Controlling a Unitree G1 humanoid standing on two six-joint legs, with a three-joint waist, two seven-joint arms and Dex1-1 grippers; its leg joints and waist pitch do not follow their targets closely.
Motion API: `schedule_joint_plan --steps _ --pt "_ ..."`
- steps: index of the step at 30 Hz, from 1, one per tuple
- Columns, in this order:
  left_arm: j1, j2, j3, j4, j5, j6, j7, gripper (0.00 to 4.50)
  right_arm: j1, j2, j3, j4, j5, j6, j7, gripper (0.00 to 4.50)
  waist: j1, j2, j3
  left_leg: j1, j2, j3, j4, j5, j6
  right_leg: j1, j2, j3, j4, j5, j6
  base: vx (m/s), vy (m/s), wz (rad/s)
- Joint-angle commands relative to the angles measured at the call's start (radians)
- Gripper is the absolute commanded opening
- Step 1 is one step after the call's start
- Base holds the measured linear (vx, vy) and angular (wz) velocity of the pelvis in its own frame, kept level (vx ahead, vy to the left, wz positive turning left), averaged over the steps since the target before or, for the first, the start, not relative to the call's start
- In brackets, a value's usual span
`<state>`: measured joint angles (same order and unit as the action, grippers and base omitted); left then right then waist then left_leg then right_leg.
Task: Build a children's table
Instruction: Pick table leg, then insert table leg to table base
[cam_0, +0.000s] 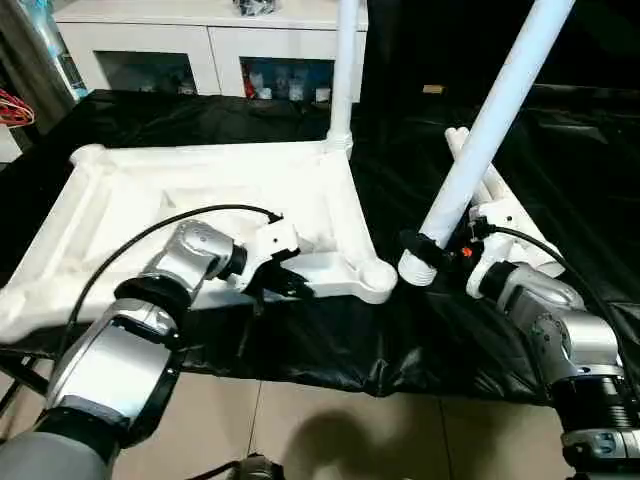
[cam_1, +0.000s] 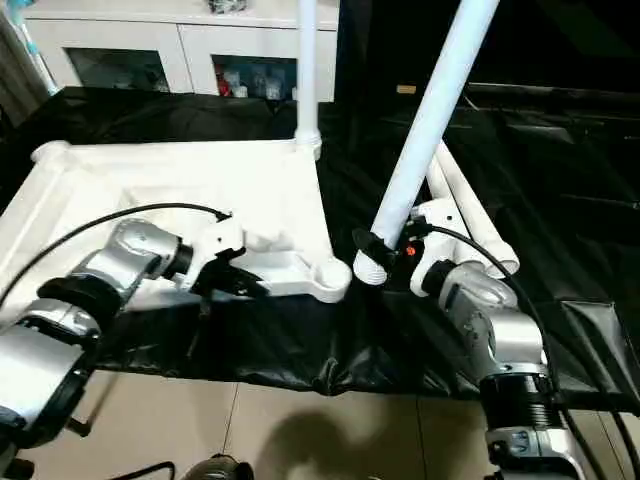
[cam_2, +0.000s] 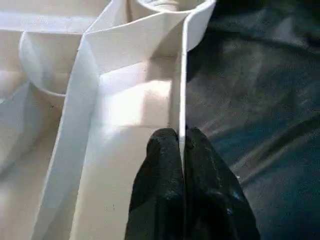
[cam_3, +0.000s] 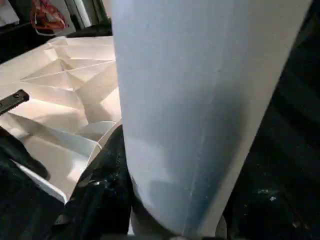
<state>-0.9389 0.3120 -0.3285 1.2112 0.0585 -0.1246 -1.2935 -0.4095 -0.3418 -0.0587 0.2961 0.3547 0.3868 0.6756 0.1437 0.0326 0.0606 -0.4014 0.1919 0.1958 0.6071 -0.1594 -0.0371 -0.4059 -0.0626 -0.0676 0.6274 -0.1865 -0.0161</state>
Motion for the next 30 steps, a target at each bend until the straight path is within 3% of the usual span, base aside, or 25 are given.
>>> schedule_joint_plan --steps 1,2,3,6,7,9,13,16,19,25,30 --pt "0.007 -0.006 0.015 -0.026 -0.03 0.029 -0.034 0.0 -0.021 -0.014 0.014 -0.034 -0.003 0.012 0.021 1.9 0.005 -0.005 -0.085 0.029 0.043 -0.025 -0.059 -0.173 0.031 0.058 -0.096 0.046 -0.069 -0.088 -0.252 0.0 0.0 0.0" --pt "0.015 -0.013 0.01 -0.037 -0.027 0.043 -0.031 0.0 -0.023 -0.016 0.017 -0.039 -0.001 0.016 0.027 1.9 0.006 -0.004 -0.085 0.029 0.044 -0.025 -0.059 -0.176 0.032 0.057 -0.097 0.046 -0.07 -0.096 -0.251 0.0 0.0 0.0" --pt "0.033 -0.023 0.0 -0.061 -0.02 0.05 -0.01 0.0 -0.024 -0.02 0.02 -0.046 0.0 0.021 0.034 1.9 0.005 -0.014 -0.084 0.03 0.046 -0.025 -0.06 -0.176 0.035 0.057 -0.097 0.046 -0.07 -0.109 -0.249 0.0 0.0 0.0" --pt "0.066 -0.05 0.002 -0.111 -0.006 0.066 0.038 0.0 -0.023 -0.025 0.025 -0.057 0.001 0.03 0.044 1.9 0.006 -0.013 -0.081 0.032 0.047 -0.025 -0.061 -0.189 0.037 0.053 -0.099 0.047 -0.077 -0.17 -0.234 0.0 0.0 0.0" --pt "0.083 -0.063 0.007 -0.148 -0.011 0.091 0.055 0.0 -0.022 -0.024 0.026 -0.061 0.0 0.032 0.045 1.9 0.005 -0.02 -0.08 0.035 0.047 -0.023 -0.062 -0.197 0.035 0.05 -0.097 0.047 -0.081 -0.196 -0.227 0.0 0.0 0.0" --pt "0.122 -0.074 0.003 -0.225 -0.012 0.106 0.06 0.0 -0.02 -0.024 0.031 -0.062 -0.001 0.034 0.047 1.9 0.008 -0.02 -0.08 0.034 0.053 -0.026 -0.064 -0.194 0.032 0.052 -0.103 0.049 -0.078 -0.206 -0.223 0.0 0.0 0.0" --pt "0.165 -0.077 -0.008 -0.311 -0.007 0.122 0.075 0.0 -0.018 -0.022 0.037 -0.06 -0.004 0.033 0.047 1.9 0.007 -0.022 -0.08 0.033 0.048 -0.023 -0.064 -0.185 0.043 0.048 -0.102 0.047 -0.08 -0.223 -0.203 0.0 0.0 0.0" --pt "0.185 -0.081 -0.006 -0.358 -0.01 0.147 0.089 0.56 -0.016 -0.02 0.04 -0.064 -0.006 0.036 0.046 1.9 0.006 -0.019 -0.081 0.033 0.046 -0.023 -0.065 -0.184 0.044 0.045 -0.102 0.047 -0.083 -0.239 -0.19 0.0 0.0 0.0" --pt "0.211 -0.081 0.001 -0.419 -0.007 0.162 0.114 0.66 -0.015 -0.016 0.044 -0.066 -0.009 0.04 0.042 1.9 0.004 -0.018 -0.082 0.03 0.047 -0.024 -0.066 -0.181 0.046 0.044 -0.102 0.046 -0.081 -0.219 -0.195 0.0 0.0 0.0" --pt "0.214 -0.077 0.018 -0.438 -0.01 0.179 0.12 0.72 -0.015 -0.012 0.05 -0.061 -0.017 0.039 0.041 1.9 -0.001 -0.024 -0.081 0.027 0.043 -0.024 -0.067 -0.173 0.046 0.047 -0.102 0.046 -0.081 -0.209 -0.183 0.0 0.0 0.0" --pt "0.218 -0.065 0.022 -0.447 -0.014 0.206 0.105 0.72 -0.013 -0.01 0.056 -0.066 -0.02 0.039 0.04 1.9 -0.003 -0.019 -0.081 0.028 0.043 -0.024 -0.066 -0.175 0.045 0.046 -0.101 0.047 -0.081 -0.208 -0.186 0.0 0.0 0.0"
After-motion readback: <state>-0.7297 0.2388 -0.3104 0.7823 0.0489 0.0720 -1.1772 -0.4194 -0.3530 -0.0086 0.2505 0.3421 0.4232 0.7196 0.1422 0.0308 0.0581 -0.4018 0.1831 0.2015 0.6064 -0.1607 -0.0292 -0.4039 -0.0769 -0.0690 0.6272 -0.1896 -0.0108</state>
